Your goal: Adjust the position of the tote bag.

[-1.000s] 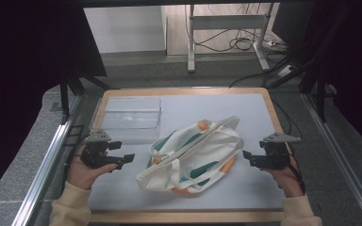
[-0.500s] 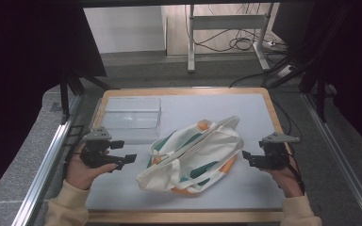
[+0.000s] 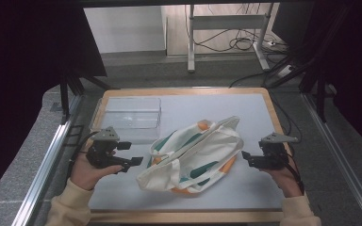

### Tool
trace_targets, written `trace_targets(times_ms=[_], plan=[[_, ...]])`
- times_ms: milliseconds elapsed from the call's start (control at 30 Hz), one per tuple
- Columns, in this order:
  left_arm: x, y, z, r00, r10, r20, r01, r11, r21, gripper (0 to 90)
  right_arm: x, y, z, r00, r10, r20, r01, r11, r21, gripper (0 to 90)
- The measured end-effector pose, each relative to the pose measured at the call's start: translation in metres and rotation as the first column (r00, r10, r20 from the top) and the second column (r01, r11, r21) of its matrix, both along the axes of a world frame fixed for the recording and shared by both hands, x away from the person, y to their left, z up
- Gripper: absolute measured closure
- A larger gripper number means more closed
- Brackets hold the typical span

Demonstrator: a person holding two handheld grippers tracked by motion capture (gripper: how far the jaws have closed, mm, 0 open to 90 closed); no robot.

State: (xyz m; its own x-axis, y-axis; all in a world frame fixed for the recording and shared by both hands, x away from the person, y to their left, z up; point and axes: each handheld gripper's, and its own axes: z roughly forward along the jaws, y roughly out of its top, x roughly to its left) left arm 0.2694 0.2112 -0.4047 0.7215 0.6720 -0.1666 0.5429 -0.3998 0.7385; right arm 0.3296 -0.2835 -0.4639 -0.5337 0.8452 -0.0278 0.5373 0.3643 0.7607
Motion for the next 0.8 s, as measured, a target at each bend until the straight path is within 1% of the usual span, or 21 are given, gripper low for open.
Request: trace_targets(times_ms=[67, 167, 300, 433, 467, 533, 567, 633, 700, 767, 800], plan=[[-0.001, -0.004, -0.001, 0.9999, -0.011, -0.004, 0.011, 0.9999, 0.009, 25.7, 0.0, 0.0, 0.0, 1.0, -0.001, 0.0, 0.001, 1.0, -0.001, 20.7], [-0.002, -0.008, -0.001, 0.9996, -0.028, -0.01, 0.028, 0.9996, 0.003, 25.7, 0.0, 0.0, 0.0, 1.0, -0.002, -0.001, 0.002, 1.0, -0.006, 20.7], [-0.003, -0.013, 0.001, 0.999, -0.043, -0.01, 0.043, 0.999, 0.008, 25.7, 0.0, 0.001, -0.001, 1.0, -0.005, -0.003, 0.005, 0.9999, -0.012, 20.7], [-0.005, -0.023, 0.004, 0.9966, -0.081, -0.011, 0.081, 0.9967, -0.004, 25.9, 0.0, 0.001, -0.001, 1.0, -0.007, -0.005, 0.007, 0.9998, -0.017, 20.7], [-0.006, -0.025, 0.003, 0.9964, -0.084, -0.011, 0.084, 0.9964, 0.001, 26.0, 0.0, 0.001, -0.001, 0.9999, -0.011, -0.005, 0.01, 0.9997, -0.023, 20.7], [-0.006, -0.031, 0.001, 0.9964, -0.084, -0.015, 0.085, 0.9956, 0.04, 26.0, 0.0, 0.0, -0.002, 0.9999, -0.013, -0.004, 0.013, 0.9996, -0.026, 20.7], [-0.006, -0.034, 0.0, 0.9958, -0.089, -0.018, 0.09, 0.9948, 0.047, 25.9, 0.001, 0.0, -0.002, 0.9999, -0.014, -0.005, 0.014, 0.9995, -0.028, 20.7], [-0.007, -0.037, 0.001, 0.9943, -0.104, -0.024, 0.105, 0.9937, 0.039, 25.9, 0.001, -0.001, -0.002, 0.9996, -0.025, -0.01, 0.025, 0.9993, -0.029, 20.7], [-0.009, -0.04, 0.002, 0.9927, -0.119, -0.022, 0.119, 0.9924, 0.031, 26.1, 0.001, -0.001, -0.002, 0.9995, -0.029, -0.011, 0.029, 0.999, -0.034, 20.7], [-0.011, -0.043, 0.003, 0.9909, -0.133, -0.021, 0.134, 0.9905, 0.031, 26.6, 0.0, 0.0, -0.002, 0.9995, -0.032, 0.004, 0.032, 0.9983, -0.049, 20.8], [-0.012, -0.046, 0.002, 0.9899, -0.14, -0.025, 0.141, 0.9894, 0.035, 26.6, 0.0, 0.0, -0.002, 0.9995, -0.032, 0.004, 0.032, 0.9983, -0.049, 20.8]])
